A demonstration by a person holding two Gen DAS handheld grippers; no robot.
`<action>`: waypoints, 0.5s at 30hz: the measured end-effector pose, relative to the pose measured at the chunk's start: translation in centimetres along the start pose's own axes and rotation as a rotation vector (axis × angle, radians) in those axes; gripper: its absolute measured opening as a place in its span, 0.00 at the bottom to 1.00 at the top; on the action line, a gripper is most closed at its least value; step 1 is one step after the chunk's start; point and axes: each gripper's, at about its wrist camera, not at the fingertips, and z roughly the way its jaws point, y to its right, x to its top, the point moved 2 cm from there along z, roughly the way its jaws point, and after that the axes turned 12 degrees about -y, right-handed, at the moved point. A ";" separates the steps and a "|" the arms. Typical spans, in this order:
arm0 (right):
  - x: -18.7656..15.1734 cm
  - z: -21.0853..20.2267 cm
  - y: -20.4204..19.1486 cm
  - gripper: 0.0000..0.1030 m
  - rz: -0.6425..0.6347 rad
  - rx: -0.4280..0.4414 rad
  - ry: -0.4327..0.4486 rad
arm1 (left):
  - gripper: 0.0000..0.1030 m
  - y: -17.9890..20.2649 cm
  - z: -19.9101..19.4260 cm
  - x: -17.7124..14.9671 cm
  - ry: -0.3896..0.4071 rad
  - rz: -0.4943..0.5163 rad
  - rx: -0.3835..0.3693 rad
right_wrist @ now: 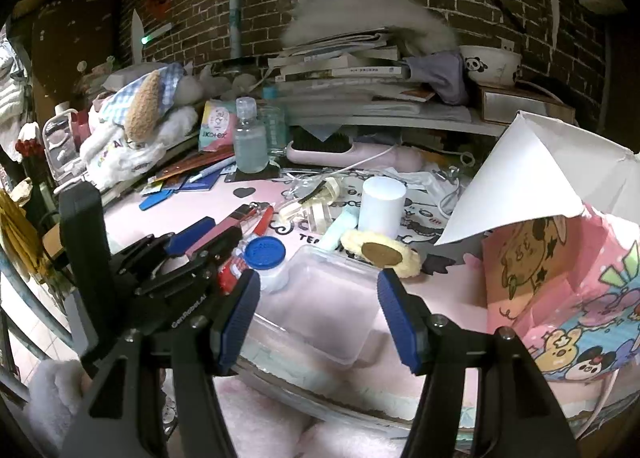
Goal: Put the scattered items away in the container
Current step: 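Grasp the pink rectangular tube with the left gripper and lift it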
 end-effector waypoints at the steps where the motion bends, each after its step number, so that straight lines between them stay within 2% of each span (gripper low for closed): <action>1: 0.0 0.1 0.0 0.56 0.001 0.004 -0.002 | 0.23 0.0 0.0 0.0 -0.001 0.008 0.004; 4: 0.0 0.1 -0.1 0.56 -0.001 0.005 -0.003 | 0.13 -0.2 0.1 0.0 0.003 0.020 0.012; 10: 0.0 0.1 0.0 0.56 0.000 0.000 0.001 | 0.12 -0.3 0.1 0.0 0.001 0.039 0.003; 15: 0.1 0.3 0.1 0.56 0.002 -0.004 -0.002 | 0.12 -0.1 -0.3 0.4 0.017 0.050 0.024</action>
